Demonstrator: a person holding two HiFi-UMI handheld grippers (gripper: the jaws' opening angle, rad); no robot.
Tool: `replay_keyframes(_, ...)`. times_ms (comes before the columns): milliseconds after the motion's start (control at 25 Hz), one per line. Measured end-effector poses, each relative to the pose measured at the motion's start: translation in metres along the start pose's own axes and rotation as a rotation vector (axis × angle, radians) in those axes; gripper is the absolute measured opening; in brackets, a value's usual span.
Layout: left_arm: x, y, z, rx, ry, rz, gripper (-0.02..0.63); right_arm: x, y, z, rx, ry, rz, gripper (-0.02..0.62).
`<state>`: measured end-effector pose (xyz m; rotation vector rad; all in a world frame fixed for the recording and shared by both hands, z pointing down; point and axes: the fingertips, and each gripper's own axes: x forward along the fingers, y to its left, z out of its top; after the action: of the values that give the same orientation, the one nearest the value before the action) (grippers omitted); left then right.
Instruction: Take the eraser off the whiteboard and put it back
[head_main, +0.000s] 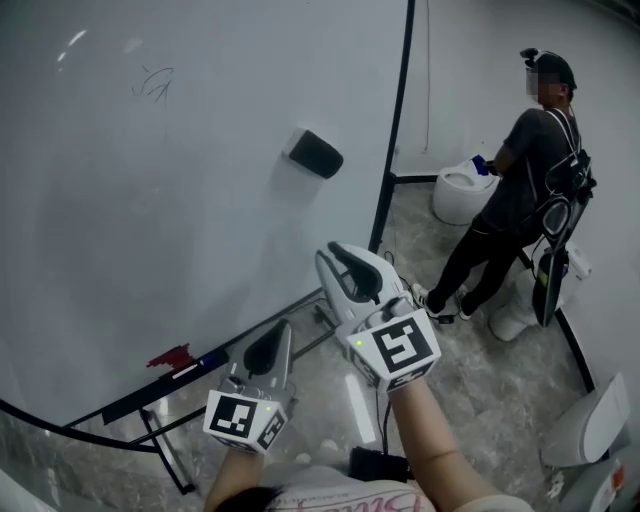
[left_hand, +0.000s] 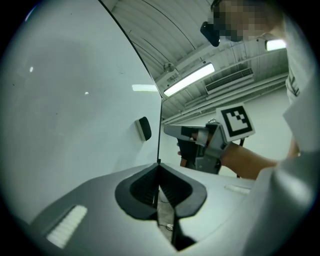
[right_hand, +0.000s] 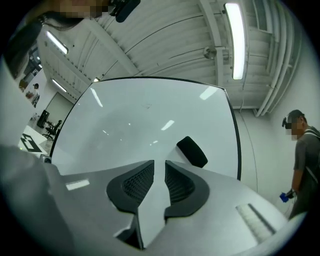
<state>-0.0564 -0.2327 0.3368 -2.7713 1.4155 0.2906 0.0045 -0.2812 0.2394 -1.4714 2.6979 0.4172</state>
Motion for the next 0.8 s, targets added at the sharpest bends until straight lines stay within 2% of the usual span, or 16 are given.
replay_keyframes(280, 0.026, 0.012, 0.0, 0.002, -0.002, 0.026, 0.0, 0.064, -0.041, 0.019, -0.207, 0.03, 0.028, 0.218)
replay_keyframes(440, 0.04, 0.017, -0.002, 0.001, -0.003, 0.035, 0.0, 0.095, -0.064, 0.022, -0.291, 0.066, 0.005, 0.256)
replay_keyframes(680, 0.06, 0.025, 0.005, 0.021, -0.021, 0.037, 0.0, 0.13, -0.08, 0.013, -0.401, 0.146, 0.02, 0.273)
replay_keyframes(800, 0.068, 0.03, 0.011, 0.031, -0.036, 0.038, 0.0, 0.141, -0.084, 0.01, -0.436, 0.152, -0.001, 0.27)
